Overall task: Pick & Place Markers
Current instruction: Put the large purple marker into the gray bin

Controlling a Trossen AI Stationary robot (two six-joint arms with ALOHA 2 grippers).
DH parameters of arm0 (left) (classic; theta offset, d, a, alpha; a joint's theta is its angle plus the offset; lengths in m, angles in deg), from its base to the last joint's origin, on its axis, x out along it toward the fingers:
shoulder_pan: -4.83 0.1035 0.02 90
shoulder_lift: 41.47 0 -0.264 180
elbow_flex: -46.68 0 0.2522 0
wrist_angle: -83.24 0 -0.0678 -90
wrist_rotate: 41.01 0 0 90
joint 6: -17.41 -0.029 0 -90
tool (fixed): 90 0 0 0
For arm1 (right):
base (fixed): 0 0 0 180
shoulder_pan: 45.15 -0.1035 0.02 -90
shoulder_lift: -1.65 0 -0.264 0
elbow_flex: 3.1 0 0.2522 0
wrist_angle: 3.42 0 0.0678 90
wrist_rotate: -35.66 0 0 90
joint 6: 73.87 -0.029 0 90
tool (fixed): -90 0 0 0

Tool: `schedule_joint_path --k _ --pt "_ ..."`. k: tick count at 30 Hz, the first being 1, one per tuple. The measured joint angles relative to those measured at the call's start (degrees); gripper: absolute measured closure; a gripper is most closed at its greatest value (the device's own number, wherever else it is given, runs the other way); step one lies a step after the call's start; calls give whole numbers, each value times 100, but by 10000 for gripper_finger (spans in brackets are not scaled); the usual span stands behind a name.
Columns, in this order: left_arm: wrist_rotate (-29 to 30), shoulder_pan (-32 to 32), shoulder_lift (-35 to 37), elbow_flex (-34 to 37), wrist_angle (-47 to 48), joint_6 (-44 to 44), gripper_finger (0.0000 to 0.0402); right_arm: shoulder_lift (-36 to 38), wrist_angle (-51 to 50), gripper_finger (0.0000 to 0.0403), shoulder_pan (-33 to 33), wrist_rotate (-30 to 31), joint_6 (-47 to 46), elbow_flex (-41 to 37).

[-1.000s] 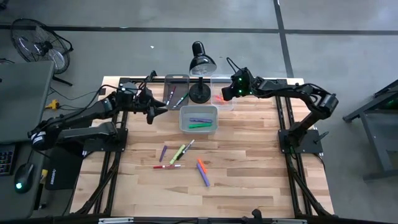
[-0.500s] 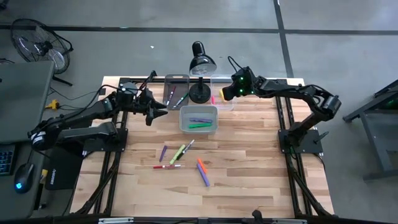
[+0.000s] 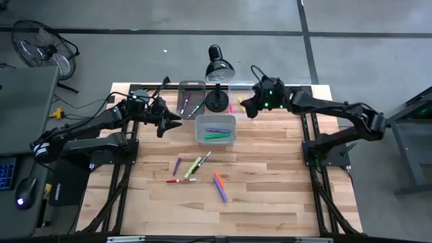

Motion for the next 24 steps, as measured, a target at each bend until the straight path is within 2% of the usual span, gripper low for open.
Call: schedule_joint_path --k 6,9,15,18,24 --pt "-271 -2 2 0 13 54 225 144 -140 341 -1026 466 -137 2" --pt "-318 -2 0 0 -8 247 225 146 -167 341 -1572 594 -235 0" --pt "-418 -115 2 -2 -19 825 225 146 -365 341 -2669 1246 -631 0" --pt "-199 -436 9 -2 -20 1063 225 146 -482 341 -3194 1540 -770 0" --pt "691 -1442 9 -2 -22 1629 225 146 -670 341 -4040 1872 -885 0"
